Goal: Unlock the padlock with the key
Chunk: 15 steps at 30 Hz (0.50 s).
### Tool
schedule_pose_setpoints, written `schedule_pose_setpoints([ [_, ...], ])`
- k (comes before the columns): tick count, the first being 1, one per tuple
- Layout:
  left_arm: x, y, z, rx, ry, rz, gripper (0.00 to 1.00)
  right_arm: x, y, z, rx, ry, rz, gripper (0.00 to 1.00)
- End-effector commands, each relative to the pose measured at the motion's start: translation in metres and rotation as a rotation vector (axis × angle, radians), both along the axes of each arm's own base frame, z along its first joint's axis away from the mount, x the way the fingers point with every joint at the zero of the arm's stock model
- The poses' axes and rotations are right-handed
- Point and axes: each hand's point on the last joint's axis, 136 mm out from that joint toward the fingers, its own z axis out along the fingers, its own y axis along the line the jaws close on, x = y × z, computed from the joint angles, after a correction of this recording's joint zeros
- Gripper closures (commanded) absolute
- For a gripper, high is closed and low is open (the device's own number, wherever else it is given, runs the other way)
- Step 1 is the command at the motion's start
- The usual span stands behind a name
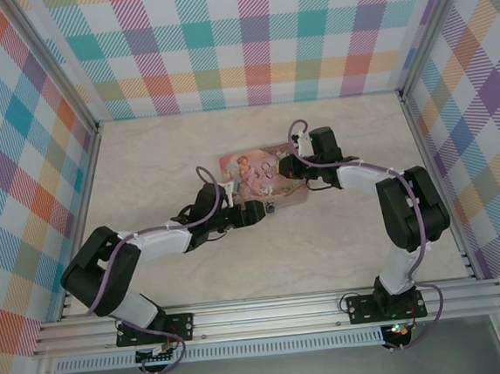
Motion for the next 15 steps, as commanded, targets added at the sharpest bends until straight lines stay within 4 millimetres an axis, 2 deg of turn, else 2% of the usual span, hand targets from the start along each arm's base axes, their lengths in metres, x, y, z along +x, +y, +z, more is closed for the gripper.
schedule_pose_setpoints([
  [1,0.026,0.006,0.007,-0.014,-0.049,0.05,0.16,-0.019,-0.011,-0.023,-0.047,0.087,-0.009,0.96],
  [5,0.044,0.01,0.006,-0.017,-0.064,0.063,0.16,-0.034,-0.015,-0.032,-0.051,0.131,-0.024,0.96],
  [9,0.057,0.002,0.012,-0.042,-0.104,0.023,0.19,-0.047,-0.016,-0.041,-0.058,0.162,-0.026,0.96],
  [12,0.056,-0.009,0.022,-0.105,-0.17,-0.038,0.24,-0.053,-0.016,-0.046,-0.052,0.175,-0.026,0.96],
  [15,0.05,-0.011,0.023,-0.138,-0.202,-0.062,0.26,-0.053,-0.015,-0.045,-0.038,0.17,-0.032,0.96],
])
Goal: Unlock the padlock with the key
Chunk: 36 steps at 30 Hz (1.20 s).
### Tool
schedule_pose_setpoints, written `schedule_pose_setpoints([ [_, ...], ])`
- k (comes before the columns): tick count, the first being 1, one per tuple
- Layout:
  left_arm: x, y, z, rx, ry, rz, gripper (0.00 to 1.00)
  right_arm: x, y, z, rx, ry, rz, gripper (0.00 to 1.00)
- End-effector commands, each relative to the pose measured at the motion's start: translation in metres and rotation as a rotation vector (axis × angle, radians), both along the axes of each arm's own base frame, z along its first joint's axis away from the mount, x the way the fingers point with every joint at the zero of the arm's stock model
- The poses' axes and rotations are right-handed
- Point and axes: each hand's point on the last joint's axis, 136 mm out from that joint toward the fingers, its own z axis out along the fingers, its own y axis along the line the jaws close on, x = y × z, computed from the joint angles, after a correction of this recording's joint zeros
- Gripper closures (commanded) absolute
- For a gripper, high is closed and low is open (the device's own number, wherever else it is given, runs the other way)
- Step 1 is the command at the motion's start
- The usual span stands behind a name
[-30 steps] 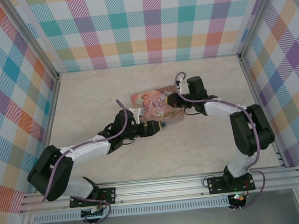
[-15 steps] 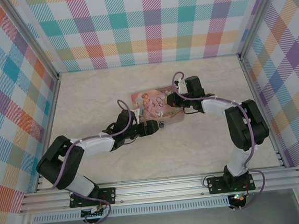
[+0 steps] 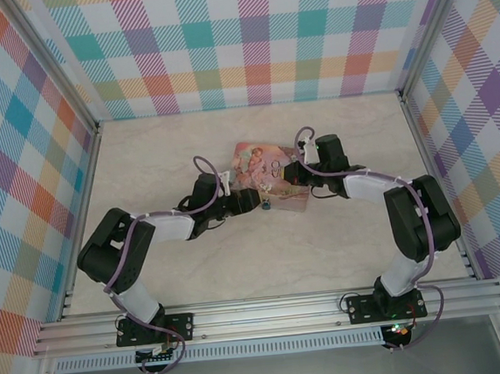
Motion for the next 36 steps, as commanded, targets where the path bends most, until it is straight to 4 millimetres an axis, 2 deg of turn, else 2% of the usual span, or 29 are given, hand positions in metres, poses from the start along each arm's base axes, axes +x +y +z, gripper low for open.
schedule_pose_setpoints([
  [1,0.003,-0.011,0.025,-0.084,-0.144,-0.065,0.27,-0.029,-0.005,-0.043,-0.046,0.166,-0.007,0.96],
  [15,-0.004,-0.025,-0.003,-0.11,-0.167,-0.084,0.29,-0.024,0.001,-0.036,-0.024,0.141,0.017,0.95],
  [23,-0.01,-0.045,-0.015,-0.112,-0.147,-0.123,0.3,-0.023,0.003,-0.035,-0.018,0.135,0.024,0.95],
  [36,-0.014,-0.065,-0.011,-0.17,-0.129,-0.155,0.38,-0.024,0.004,-0.035,-0.009,0.133,0.029,0.95],
])
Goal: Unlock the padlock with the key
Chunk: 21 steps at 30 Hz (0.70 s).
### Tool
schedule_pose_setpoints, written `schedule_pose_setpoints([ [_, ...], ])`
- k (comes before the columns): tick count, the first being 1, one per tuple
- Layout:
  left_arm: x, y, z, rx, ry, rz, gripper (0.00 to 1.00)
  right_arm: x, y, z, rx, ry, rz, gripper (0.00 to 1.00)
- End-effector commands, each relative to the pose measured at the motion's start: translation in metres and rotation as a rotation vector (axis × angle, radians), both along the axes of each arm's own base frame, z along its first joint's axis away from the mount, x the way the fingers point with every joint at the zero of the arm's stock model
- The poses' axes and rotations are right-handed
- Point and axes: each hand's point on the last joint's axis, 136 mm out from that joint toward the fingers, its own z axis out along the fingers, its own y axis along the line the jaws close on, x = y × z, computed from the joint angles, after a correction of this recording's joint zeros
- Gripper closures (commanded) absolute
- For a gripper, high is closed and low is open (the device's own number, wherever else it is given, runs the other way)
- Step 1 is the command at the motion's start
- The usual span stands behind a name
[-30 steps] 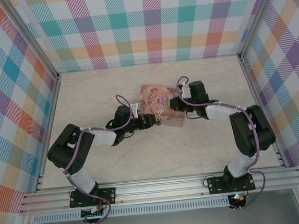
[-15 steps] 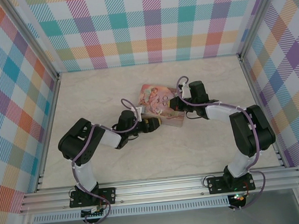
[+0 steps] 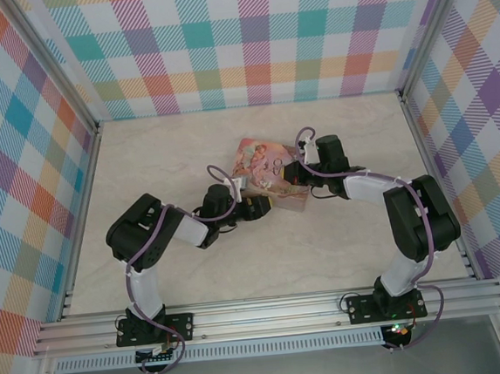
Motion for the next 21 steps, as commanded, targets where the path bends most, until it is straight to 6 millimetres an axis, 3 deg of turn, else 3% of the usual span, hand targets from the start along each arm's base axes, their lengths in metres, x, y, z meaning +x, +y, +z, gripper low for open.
schedule_pose_setpoints([
  [1,-0.006,-0.023,0.013,-0.054,-0.028,-0.062,0.4,-0.026,0.003,-0.036,-0.023,0.14,0.034,0.95],
  [8,-0.003,-0.025,0.02,-0.078,-0.024,-0.035,0.45,-0.026,0.004,-0.036,-0.022,0.139,0.037,0.95],
  [21,0.01,-0.017,0.013,-0.046,-0.001,0.058,0.66,-0.028,0.007,-0.034,-0.02,0.133,0.046,0.95],
])
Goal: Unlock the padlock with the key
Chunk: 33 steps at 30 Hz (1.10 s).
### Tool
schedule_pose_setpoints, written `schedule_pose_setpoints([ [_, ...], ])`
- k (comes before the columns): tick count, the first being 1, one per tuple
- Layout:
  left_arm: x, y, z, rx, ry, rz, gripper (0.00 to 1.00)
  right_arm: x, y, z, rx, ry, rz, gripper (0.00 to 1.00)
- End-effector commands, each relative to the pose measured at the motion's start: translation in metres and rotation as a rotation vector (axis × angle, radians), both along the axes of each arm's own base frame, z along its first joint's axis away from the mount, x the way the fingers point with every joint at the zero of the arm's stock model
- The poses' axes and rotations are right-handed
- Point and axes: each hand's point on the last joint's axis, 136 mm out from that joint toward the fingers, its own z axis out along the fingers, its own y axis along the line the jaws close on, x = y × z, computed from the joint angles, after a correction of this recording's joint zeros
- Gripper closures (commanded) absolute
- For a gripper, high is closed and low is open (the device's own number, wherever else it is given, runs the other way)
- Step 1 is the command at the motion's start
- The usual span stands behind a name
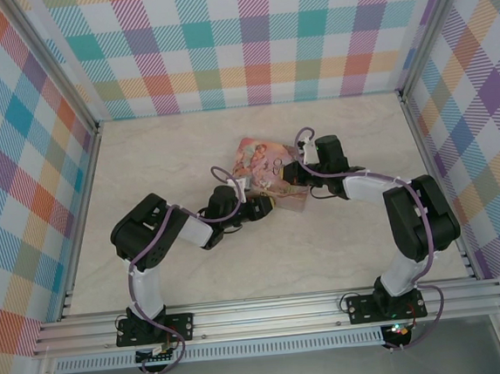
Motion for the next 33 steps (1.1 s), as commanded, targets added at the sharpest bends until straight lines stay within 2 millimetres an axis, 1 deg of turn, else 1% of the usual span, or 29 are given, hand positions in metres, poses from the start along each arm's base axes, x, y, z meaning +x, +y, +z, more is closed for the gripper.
schedule_pose_setpoints([
  [1,0.01,-0.007,0.015,-0.033,-0.025,0.025,0.68,-0.026,0.004,-0.034,-0.023,0.132,0.038,0.95],
  [5,0.01,-0.004,0.016,-0.032,-0.013,0.04,0.7,-0.022,0.004,-0.024,-0.026,0.091,0.037,0.95],
  [11,0.01,0.0,0.023,-0.036,0.034,0.076,0.71,-0.015,-0.003,0.011,-0.077,-0.055,0.042,0.94],
  [15,0.009,0.0,0.028,-0.058,0.08,0.094,0.71,-0.024,-0.014,0.026,-0.129,-0.14,0.041,0.94],
  [17,0.008,-0.001,0.03,-0.073,0.111,0.1,0.71,-0.035,-0.018,0.029,-0.159,-0.181,0.053,0.94],
  [19,0.008,-0.003,0.033,-0.091,0.141,0.101,0.71,-0.052,-0.016,0.028,-0.232,-0.229,0.093,0.94],
  [22,0.007,-0.004,0.038,-0.114,0.174,0.104,0.72,-0.078,-0.009,0.023,-0.341,-0.288,0.164,0.94],
  [26,0.005,-0.005,0.042,-0.121,0.214,0.107,0.74,-0.104,0.0,0.011,-0.377,-0.296,0.228,0.94],
  [30,0.002,-0.006,0.048,-0.136,0.247,0.101,0.74,-0.119,0.006,-0.012,-0.431,-0.264,0.285,0.94],
  [33,-0.001,-0.007,0.052,-0.148,0.268,0.097,0.74,-0.121,0.006,-0.027,-0.48,-0.245,0.314,0.94],
])
